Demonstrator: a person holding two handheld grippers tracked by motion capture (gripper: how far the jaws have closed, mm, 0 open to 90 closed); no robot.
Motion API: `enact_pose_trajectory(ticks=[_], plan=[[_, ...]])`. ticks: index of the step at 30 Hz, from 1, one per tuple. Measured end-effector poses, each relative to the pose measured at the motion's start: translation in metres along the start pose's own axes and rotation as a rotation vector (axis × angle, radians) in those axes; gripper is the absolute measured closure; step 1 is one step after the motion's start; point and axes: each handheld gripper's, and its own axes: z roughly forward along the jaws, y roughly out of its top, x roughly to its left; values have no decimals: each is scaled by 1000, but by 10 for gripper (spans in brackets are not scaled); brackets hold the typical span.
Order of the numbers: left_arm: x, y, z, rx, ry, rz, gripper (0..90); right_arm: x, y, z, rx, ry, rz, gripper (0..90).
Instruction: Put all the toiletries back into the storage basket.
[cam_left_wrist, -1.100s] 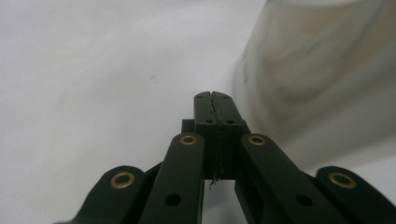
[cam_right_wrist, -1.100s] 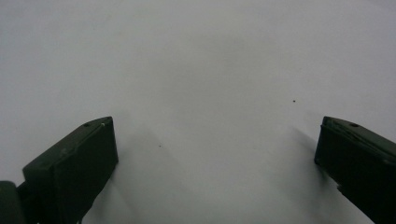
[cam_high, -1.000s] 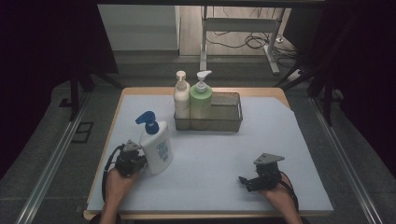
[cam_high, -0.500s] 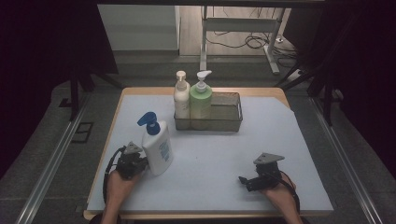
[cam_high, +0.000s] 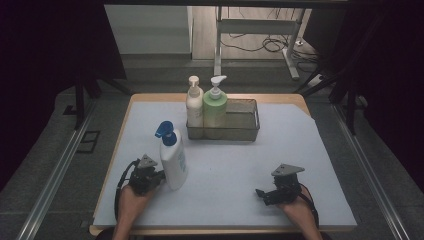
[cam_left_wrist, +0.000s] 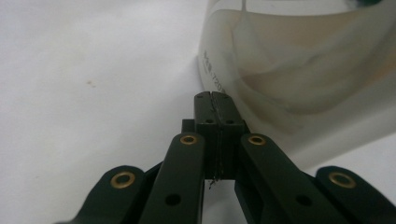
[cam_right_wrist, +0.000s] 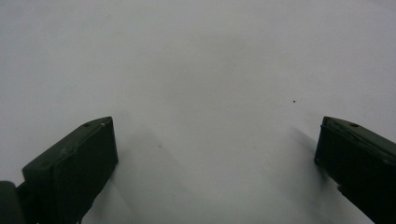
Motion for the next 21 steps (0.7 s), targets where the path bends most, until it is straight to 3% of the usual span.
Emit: enact_pose_trajectory(ticks=[8,21], plan=[[-9,0,2,4,-17,5,896,0,0,0,0,0,0,0],[-36,4,12,34,-67,82,895,0,0,0,4,0,0,0]])
